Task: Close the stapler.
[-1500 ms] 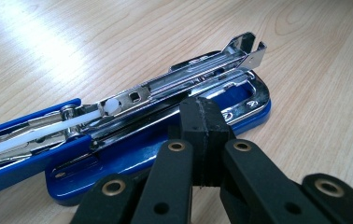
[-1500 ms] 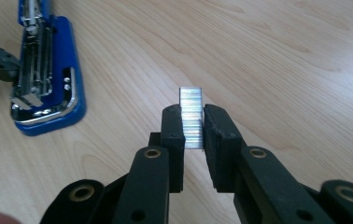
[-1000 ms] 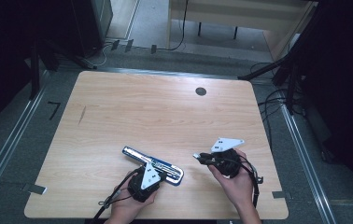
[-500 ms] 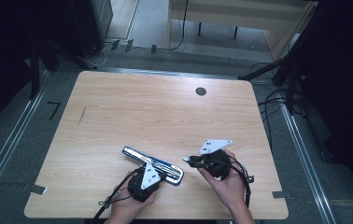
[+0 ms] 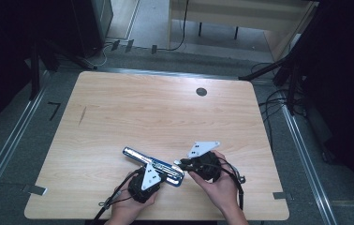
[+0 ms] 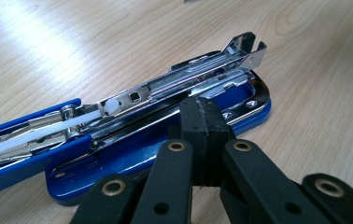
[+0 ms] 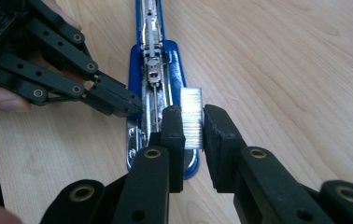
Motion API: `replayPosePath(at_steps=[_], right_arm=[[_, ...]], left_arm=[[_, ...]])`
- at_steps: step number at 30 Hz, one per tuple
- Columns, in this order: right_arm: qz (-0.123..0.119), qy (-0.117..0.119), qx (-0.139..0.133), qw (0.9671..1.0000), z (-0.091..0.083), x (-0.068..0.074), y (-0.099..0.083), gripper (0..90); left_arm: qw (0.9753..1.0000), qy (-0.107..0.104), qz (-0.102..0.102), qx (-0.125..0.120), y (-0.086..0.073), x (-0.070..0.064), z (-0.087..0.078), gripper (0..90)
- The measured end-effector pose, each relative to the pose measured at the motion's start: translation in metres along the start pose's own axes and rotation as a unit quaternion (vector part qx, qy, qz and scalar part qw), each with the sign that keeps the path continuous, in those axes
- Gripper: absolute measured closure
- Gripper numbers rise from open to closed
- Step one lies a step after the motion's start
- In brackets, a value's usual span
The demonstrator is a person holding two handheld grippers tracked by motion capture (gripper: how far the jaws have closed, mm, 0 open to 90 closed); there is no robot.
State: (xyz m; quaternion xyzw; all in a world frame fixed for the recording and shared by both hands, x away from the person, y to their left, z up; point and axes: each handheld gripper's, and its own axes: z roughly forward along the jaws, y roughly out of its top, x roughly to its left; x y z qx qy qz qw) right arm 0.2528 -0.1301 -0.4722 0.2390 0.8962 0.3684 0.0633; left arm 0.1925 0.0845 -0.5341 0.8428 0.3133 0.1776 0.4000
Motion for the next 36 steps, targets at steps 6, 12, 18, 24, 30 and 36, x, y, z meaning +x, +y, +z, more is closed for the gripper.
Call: replayPosePath(at_steps=[6, 12, 18, 24, 30, 36], right_arm=[[-0.007, 0.005, 0.01, 0.9999, 0.007, 0.007, 0.006, 79.7], [-0.017, 0.003, 0.03, 0.9994, 0.014, 0.013, 0.008, 79.7], [-0.016, 0.003, 0.036, 0.9992, 0.017, 0.015, 0.011, 79.7], [-0.016, 0.003, 0.049, 0.9986, 0.021, 0.016, 0.011, 79.7], [-0.016, 0.005, 0.06, 0.9981, 0.024, 0.018, 0.011, 79.7], [-0.017, 0.011, 0.068, 0.9975, 0.026, 0.018, 0.012, 79.7]], left_arm=[[1.0, -0.002, 0.0, 0.0, 0.0, 0.0, 0.0, 90.0], [1.0, -0.002, -0.001, 0.0, 0.0, 0.0, 0.0, 90.0], [1.0, -0.002, 0.0, 0.0, 0.0, 0.001, 0.0, 90.0], [1.0, -0.002, 0.0, 0.0, 0.0, 0.001, 0.0, 90.0], [1.0, -0.002, 0.0, 0.001, 0.0, 0.0, 0.0, 90.0], [1.0, 0.0, 0.003, 0.001, 0.0, 0.0, 0.0, 90.0]])
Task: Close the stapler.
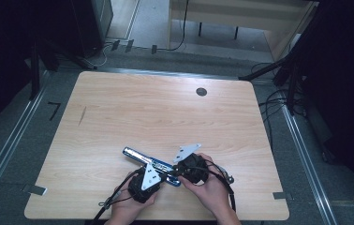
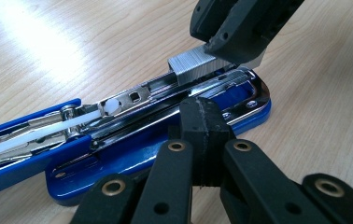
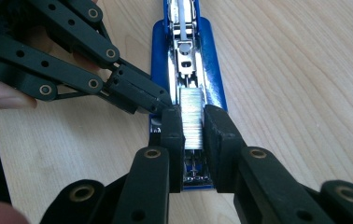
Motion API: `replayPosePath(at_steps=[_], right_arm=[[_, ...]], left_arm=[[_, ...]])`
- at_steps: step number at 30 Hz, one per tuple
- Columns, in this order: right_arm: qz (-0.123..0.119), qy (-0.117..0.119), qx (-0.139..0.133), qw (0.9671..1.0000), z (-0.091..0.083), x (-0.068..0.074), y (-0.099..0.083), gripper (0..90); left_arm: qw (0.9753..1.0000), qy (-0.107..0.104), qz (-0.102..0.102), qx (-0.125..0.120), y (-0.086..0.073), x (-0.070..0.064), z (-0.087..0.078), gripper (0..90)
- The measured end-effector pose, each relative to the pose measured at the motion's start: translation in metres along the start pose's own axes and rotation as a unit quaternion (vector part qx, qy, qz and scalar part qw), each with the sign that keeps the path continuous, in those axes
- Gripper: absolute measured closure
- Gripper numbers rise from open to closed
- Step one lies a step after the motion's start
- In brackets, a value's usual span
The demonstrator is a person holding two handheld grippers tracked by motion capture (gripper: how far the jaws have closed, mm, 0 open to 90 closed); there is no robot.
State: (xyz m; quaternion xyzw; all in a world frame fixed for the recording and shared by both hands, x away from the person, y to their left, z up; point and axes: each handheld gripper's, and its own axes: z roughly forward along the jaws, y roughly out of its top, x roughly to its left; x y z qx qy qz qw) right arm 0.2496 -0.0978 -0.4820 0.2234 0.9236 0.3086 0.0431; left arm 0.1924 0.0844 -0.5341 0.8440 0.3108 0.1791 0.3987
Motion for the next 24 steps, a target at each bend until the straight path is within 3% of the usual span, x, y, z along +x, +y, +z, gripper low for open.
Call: replayPosePath(at_steps=[13, 24], right_arm=[[0.004, -0.003, 0.008, 1.0, 0.0023, -0.0007, 0.0004, 79.7], [-0.006, -0.003, 0.009, 0.9999, 0.002, 0.0001, 0.0013, 79.6]], left_arm=[[1.0, 0.001, -0.002, -0.001, 0.0, -0.0001, 0.0001, 90.0], [1.0, 0.001, -0.001, 0.0, 0.0, -0.0001, 0.0001, 90.0]])
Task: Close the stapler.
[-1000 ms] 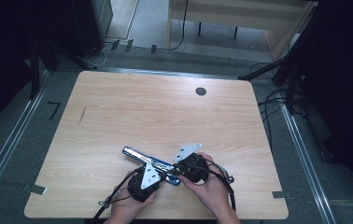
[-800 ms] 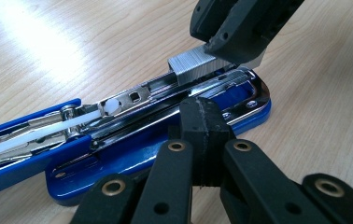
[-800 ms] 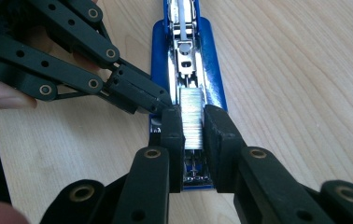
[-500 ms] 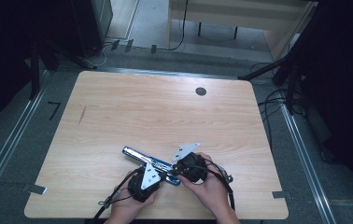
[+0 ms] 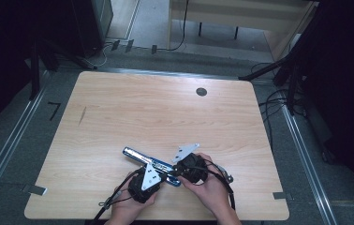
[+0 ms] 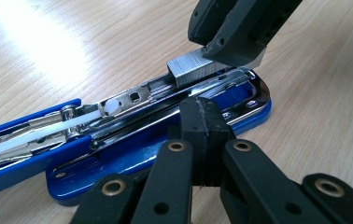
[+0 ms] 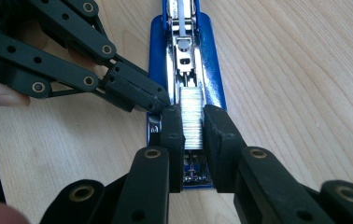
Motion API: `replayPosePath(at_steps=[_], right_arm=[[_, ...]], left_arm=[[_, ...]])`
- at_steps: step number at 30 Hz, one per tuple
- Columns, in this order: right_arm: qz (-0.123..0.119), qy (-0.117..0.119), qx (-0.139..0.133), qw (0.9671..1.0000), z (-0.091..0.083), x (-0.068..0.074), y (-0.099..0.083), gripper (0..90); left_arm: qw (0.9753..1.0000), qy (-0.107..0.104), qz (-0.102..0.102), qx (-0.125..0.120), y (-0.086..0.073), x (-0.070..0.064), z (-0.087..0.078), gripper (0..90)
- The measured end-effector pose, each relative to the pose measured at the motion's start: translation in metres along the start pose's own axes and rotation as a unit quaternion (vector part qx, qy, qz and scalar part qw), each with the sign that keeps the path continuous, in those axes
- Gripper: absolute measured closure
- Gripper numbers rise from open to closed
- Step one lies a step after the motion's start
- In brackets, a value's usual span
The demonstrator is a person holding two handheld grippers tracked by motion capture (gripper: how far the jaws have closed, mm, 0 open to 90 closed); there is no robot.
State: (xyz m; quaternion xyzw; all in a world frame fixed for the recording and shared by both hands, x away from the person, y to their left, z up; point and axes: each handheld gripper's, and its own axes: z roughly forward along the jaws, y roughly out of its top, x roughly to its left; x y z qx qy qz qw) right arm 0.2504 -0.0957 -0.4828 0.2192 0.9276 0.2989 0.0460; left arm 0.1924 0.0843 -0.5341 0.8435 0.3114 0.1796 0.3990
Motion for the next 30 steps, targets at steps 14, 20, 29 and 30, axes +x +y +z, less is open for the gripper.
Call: replayPosePath(at_steps=[14, 20, 29, 30], right_arm=[[-0.011, -0.002, 0.006, 0.9999, 0.0012, 0.0011, 0.0001, 79.6], [-0.013, 0.0, 0.006, 0.9999, 0.0017, 0.0004, 0.0005, 79.6], [-0.013, 0.003, 0.006, 0.9999, 0.0018, -0.0006, 0.0006, 79.5], [-0.014, 0.002, 0.006, 0.9999, 0.0019, -0.001, 0.0006, 79.5]], left_arm=[[1.0, 0.0, -0.002, -0.001, 0.0, 0.0, 0.0001, 90.0], [1.0, 0.0, -0.002, -0.001, 0.0, 0.0, 0.0001, 90.0], [1.0, 0.0, -0.001, 0.0, 0.0, 0.0, 0.0, 90.0], [1.0, -0.001, -0.002, -0.001, 0.0, 0.0001, 0.0001, 90.0]])
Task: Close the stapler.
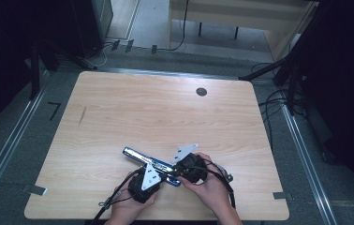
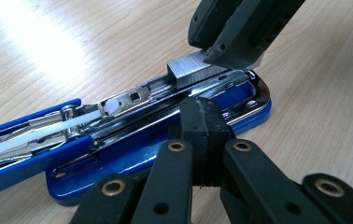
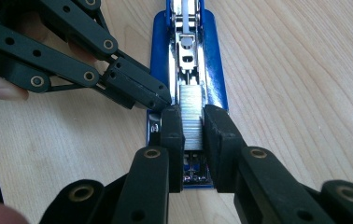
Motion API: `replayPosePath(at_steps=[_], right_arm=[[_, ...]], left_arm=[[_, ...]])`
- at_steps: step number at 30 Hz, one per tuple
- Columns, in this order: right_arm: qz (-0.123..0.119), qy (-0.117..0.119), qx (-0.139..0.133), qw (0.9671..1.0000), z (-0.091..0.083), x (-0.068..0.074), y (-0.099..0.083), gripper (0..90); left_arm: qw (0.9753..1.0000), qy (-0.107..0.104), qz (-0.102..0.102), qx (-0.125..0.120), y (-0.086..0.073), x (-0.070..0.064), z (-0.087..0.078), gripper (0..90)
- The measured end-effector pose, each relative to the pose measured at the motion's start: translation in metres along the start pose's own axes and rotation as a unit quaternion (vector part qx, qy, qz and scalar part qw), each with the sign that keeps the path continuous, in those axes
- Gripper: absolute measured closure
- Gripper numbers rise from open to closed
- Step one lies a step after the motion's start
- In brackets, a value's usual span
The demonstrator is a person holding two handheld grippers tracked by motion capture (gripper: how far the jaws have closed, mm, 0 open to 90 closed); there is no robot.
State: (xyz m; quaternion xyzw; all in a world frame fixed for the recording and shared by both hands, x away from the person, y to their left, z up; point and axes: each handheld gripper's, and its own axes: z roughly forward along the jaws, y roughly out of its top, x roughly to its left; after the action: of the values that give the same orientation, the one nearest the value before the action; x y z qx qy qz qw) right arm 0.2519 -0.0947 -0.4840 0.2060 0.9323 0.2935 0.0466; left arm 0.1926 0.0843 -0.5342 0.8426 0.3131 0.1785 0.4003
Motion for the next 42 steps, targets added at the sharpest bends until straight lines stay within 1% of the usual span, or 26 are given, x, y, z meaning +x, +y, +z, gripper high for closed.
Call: replayPosePath(at_steps=[12, 16, 20, 25, 35, 38, 39, 42], right_arm=[[0.0, 0.0, -0.002, 1.0, 0.0003, 0.0001, 0.0, 79.1], [-0.003, -0.002, -0.003, 1.0, -0.0009, -0.0002, 0.0005, 79.0], [0.0, -0.001, -0.003, 1.0, -0.0021, 0.0003, 0.0005, 79.1], [-0.007, -0.004, 0.002, 1.0, -0.0033, 0.0008, 0.0011, 79.1], [-0.009, -0.003, 0.004, 1.0, -0.0051, 0.001, 0.0017, 79.3], [-0.012, -0.004, 0.007, 0.9999, -0.0052, 0.001, 0.0028, 79.5], [-0.012, -0.007, 0.018, 0.9997, -0.0045, 0.0025, 0.005, 79.6], [-0.016, -0.01, 0.026, 0.9995, -0.0035, 0.0036, 0.0076, 79.6]], left_arm=[[1.0, 0.0, 0.0, 0.0, 0.0, -0.0001, 0.0, 90.0], [1.0, 0.0, 0.001, 0.0, 0.0, 0.0, -0.0001, 90.0], [1.0, 0.0, 0.0, 0.0, 0.0, 0.0, 0.0, 90.0], [1.0, 0.0, 0.001, 0.001, 0.0, 0.0, -0.0001, 90.0], [1.0, 0.0, 0.001, 0.001, 0.0, 0.0001, -0.0001, 90.0], [1.0, -0.001, 0.001, 0.0, 0.0, 0.0001, -0.0001, 90.0], [1.0, -0.001, 0.0, 0.0, 0.0, 0.0001, 0.0001, 90.0], [1.0, -0.001, 0.0, 0.0, 0.0, 0.0001, 0.0001, 90.0]])
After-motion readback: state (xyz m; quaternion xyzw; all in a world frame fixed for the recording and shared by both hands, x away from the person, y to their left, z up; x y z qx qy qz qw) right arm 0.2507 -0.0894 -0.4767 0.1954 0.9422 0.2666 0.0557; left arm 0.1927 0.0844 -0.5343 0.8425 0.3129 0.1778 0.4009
